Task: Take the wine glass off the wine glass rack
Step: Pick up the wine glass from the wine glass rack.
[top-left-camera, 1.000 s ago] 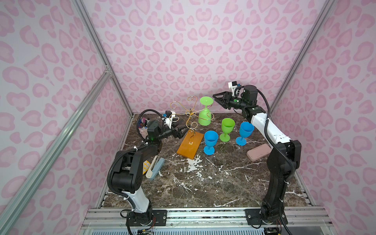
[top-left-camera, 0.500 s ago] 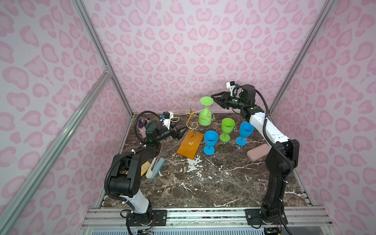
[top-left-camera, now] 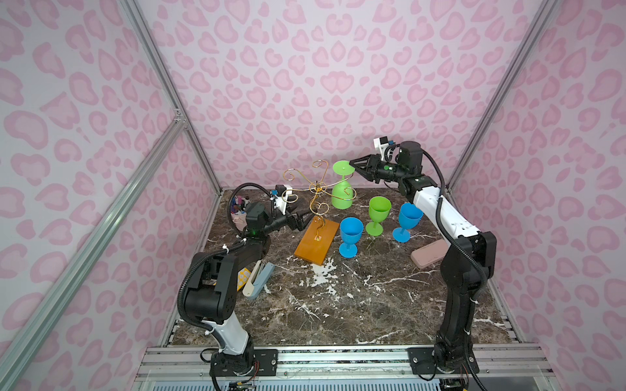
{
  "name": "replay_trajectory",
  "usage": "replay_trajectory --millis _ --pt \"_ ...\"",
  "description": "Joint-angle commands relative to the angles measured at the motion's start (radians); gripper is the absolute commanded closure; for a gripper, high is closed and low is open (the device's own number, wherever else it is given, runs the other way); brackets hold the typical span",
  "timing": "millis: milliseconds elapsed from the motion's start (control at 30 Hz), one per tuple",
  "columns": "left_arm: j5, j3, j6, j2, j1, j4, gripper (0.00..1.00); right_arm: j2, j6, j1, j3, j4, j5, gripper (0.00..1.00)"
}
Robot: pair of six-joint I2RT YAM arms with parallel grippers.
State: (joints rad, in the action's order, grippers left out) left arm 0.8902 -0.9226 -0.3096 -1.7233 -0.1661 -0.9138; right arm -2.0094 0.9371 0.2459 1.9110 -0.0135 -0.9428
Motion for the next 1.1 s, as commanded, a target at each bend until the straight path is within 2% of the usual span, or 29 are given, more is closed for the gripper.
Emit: replay_trajectory --millis 0,133,233,533,667,1067 --pt "0.000 -0.023 0.014 -0.024 -0.008 -0.025 0.02 -0.005 -0.017 0.003 0.005 -0.005 -0.006 0.70" --pt "-0.004 -0.040 0.011 -0.046 -0.013 -0.021 0.01 -0.009 -0.020 0.007 0.015 -0.012 -0.008 0.74" --pt "0.008 -0.071 0.002 -0.065 -0.014 0.006 0.12 -0.011 -0.023 0.008 0.020 -0.018 -0.008 0.77" --pt "0.026 -0.085 -0.001 -0.081 -0.015 0.002 0.25 -0.007 -0.034 0.008 0.030 -0.042 -0.007 0.80" --pt "0.052 -0.096 -0.007 -0.091 -0.015 0.003 0.40 -0.003 -0.032 0.009 0.028 -0.037 -0.006 0.81" --pt "0.078 -0.109 -0.022 -0.101 -0.015 0.005 0.59 0.011 -0.026 0.009 0.033 -0.040 -0.008 0.87"
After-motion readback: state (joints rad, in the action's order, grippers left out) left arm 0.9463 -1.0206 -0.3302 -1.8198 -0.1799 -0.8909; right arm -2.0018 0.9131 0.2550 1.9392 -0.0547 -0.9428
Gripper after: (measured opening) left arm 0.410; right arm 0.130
